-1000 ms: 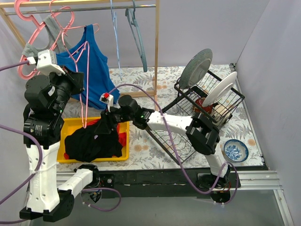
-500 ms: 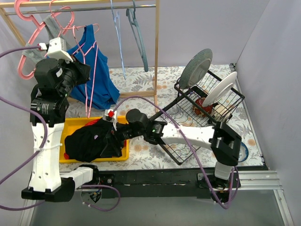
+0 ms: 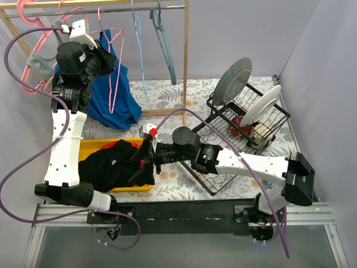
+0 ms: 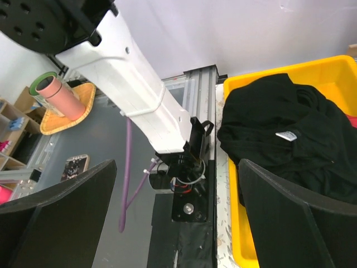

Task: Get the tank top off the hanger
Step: Place the tank top in the bin, then place the hanger at the clothesline.

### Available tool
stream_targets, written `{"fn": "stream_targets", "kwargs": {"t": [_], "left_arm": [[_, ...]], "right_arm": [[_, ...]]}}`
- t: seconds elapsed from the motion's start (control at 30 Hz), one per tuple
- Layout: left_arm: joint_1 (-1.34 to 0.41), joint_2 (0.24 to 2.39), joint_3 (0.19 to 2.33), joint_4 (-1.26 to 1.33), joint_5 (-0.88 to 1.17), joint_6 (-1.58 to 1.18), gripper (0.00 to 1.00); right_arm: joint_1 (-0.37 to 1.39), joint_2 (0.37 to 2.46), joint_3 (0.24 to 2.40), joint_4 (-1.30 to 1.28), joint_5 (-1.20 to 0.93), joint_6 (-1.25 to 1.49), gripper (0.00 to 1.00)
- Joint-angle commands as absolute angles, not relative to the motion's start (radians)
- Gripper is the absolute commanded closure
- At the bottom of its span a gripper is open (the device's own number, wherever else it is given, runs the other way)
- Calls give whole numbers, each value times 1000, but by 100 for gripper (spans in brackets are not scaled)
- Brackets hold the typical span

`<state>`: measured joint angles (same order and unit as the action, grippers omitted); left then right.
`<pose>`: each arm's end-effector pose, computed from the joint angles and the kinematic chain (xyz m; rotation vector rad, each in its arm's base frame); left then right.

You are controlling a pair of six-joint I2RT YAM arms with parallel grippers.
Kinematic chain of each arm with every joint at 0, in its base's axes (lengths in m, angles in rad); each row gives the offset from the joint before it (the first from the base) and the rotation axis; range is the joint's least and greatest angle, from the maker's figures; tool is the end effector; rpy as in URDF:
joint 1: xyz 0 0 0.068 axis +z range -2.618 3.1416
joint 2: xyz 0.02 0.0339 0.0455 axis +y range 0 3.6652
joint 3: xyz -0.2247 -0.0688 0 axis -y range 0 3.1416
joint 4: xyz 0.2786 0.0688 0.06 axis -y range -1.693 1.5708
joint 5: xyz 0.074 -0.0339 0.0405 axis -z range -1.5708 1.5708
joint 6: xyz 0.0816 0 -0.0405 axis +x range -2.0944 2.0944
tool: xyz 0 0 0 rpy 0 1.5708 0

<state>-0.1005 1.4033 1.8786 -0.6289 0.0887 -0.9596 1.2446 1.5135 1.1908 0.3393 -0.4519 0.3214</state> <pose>0.3537 -0.0429 0.4921 -0.6874 1.6651 -0.8490 0.1065 0.4261 0.3088 -1.1415 1.3797 1.5347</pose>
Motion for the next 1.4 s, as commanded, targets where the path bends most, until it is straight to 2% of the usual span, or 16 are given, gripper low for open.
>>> {"fn": "stream_targets", "kwargs": {"t": [0.0, 0.4, 0.73, 1.17, 1.3, 1.37], "left_arm": [[-104, 1420, 1930, -525, 117, -942, 100], [-104, 1532, 2009, -466, 127, -914, 100], [-104, 1517, 1983, -353, 91, -936, 100], [-104, 1608, 1990, -383, 124, -951, 100], [-104, 1615, 1973, -385, 127, -954, 98], [-104, 1606, 1967, -388, 132, -957, 91]], "right_arm": [[1244, 1448, 1164, 359, -407, 275, 1], [1241, 1422, 1151, 339, -382, 244, 2], [1229, 1420, 1131, 348, -382, 245, 1], [1220, 1419, 1121, 379, -417, 262, 1], [1216, 1410, 1121, 377, -416, 261, 1], [1215, 1407, 1120, 373, -414, 259, 1]]}}
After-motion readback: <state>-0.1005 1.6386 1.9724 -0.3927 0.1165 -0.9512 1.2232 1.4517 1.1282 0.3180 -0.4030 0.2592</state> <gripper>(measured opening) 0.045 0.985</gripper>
